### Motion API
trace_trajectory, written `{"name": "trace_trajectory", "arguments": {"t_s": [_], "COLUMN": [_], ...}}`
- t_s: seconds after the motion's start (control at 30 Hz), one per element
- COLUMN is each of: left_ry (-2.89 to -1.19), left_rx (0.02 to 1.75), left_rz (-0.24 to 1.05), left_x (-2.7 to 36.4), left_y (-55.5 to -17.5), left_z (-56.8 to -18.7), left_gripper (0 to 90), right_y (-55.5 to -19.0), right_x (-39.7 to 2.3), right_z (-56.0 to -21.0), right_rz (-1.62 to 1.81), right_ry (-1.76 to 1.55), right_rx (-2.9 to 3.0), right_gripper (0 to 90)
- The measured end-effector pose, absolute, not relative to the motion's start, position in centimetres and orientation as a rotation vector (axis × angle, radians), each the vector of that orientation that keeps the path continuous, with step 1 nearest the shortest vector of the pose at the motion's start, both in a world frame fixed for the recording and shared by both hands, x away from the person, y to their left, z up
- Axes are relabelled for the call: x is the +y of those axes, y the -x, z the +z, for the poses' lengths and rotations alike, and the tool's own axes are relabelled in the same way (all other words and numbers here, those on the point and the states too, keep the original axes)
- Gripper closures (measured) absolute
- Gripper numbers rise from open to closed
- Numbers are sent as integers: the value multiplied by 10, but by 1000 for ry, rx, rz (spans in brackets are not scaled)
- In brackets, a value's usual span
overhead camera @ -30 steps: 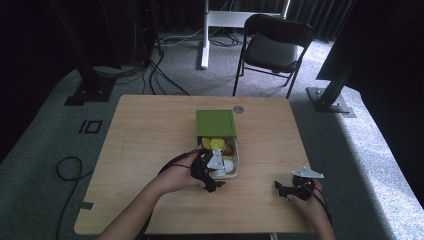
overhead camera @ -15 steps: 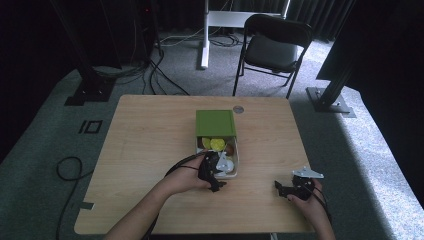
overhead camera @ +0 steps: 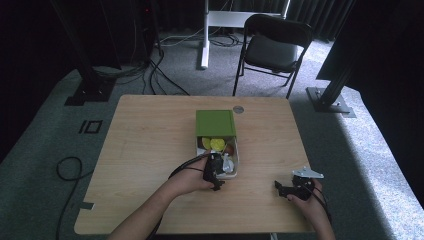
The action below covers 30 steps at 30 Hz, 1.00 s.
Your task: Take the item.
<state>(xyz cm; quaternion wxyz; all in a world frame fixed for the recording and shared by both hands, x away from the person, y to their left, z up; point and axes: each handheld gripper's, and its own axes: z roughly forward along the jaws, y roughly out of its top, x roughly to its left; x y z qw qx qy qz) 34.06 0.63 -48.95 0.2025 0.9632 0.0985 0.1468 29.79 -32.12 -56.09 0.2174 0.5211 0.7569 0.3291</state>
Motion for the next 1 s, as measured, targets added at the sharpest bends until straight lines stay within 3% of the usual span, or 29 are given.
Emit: {"name": "trace_trajectory", "arguments": {"t_s": [0.13, 0.43, 1.0], "left_ry": [-2679, -2676, -2471], "left_rx": [300, 289, 344], "left_rz": [414, 418, 389], "left_x": [8, 8, 21], "left_y": [-343, -339, -331], "left_z": [-488, -479, -445], "left_gripper": [446, 496, 509], "right_y": [-298, -298, -298], "right_x": [-321, -321, -321], "right_z": [-561, -561, -561], "right_rz": [911, 911, 912], "right_ry": [-1443, -1443, -1444], "right_rx": [2096, 2096, 2095], "right_gripper": [115, 115, 115]}}
